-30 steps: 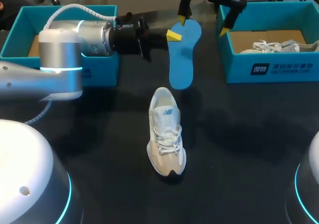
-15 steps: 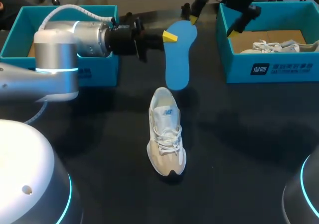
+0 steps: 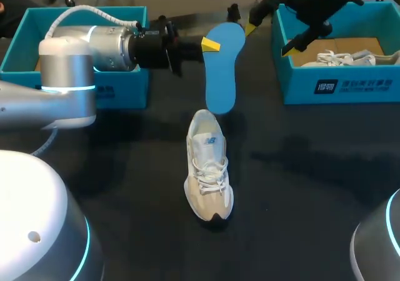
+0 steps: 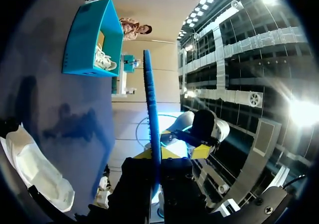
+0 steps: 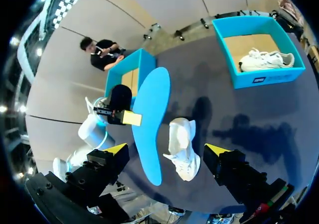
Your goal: Take the shoe out of the shoebox, open the shoe tongue, remove and reinsert the insole, then place the shoe into the shoebox
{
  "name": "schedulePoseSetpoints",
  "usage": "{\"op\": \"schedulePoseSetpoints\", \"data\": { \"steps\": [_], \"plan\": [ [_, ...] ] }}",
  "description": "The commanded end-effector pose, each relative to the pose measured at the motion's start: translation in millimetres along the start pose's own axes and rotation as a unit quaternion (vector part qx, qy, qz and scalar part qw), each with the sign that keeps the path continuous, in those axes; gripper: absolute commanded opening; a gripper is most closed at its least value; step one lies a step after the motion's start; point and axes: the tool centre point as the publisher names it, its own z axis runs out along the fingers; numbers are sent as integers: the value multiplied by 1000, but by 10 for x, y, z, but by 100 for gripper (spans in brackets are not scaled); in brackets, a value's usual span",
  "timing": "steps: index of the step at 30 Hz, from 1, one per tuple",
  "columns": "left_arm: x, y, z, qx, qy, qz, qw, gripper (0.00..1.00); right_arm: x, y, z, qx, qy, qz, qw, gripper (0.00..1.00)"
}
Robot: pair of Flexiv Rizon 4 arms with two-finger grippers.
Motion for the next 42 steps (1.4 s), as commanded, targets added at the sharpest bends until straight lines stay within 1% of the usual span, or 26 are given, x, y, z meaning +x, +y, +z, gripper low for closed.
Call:
{"op": "schedulePoseSetpoints", "data": {
  "steps": [1, 5, 8, 10, 14, 19, 26, 28, 30, 34, 35, 36, 37, 41, 42],
  "plan": [
    [41, 29, -30, -2, -1, 11, 1000, 0, -80, -39, 50, 2, 150, -1, 989, 100],
    [60, 35, -51, -10, -9, 52, 999, 0, -105, -54, 77, 2, 183, 1, 983, 100],
    [107, 72, -78, -30, 9, 74, 997, 0, -149, -55, 114, 12, 210, 5, 978, 100],
    [140, 81, -91, -35, 15, 91, 995, 0, -171, -58, 132, 10, 231, 2, 973, 100],
    [173, 75, -114, -33, 5, 127, 991, 0, -194, -63, 166, 14, 249, 0, 968, 100],
    [204, 67, -138, -27, 4, 172, 985, 0, -223, -57, 171, 2, 269, -2, 963, 100],
    [224, 66, -180, -24, -11, 279, 960, 0, -262, -23, 150, -6, 292, 3, 957, 100],
    [238, 68, -195, -16, 0, 296, 955, 0, -271, -16, 152, -5, 291, 4, 957, 100],
    [254, 60, -220, -10, 1, 348, 938, 0, -281, -7, 150, -4, 299, 2, 954, 100],
    [272, 35, -249, -1, 4, 418, 909, 0, -289, 14, 151, 1, 311, -3, 950, 100],
    [287, 30, -259, 5, 6, 442, 897, 0, -293, 21, 150, 1, 318, -5, 948, 100],
    [302, 24, -265, 4, 7, 469, 883, 0, -297, 27, 148, 1, 320, -5, 947, 100],
    [311, 22, -270, 6, 9, 481, 877, 0, -300, 29, 147, 1, 320, -5, 947, 100],
    [370, -14, -270, 3, 1, 568, 823, 0, -306, 56, 130, -3, 328, -7, 945, 100],
    [382, -19, -266, -1, -3, 598, 801, 0, -310, 61, 128, -2, 327, -4, 945, 100]
  ]
}}
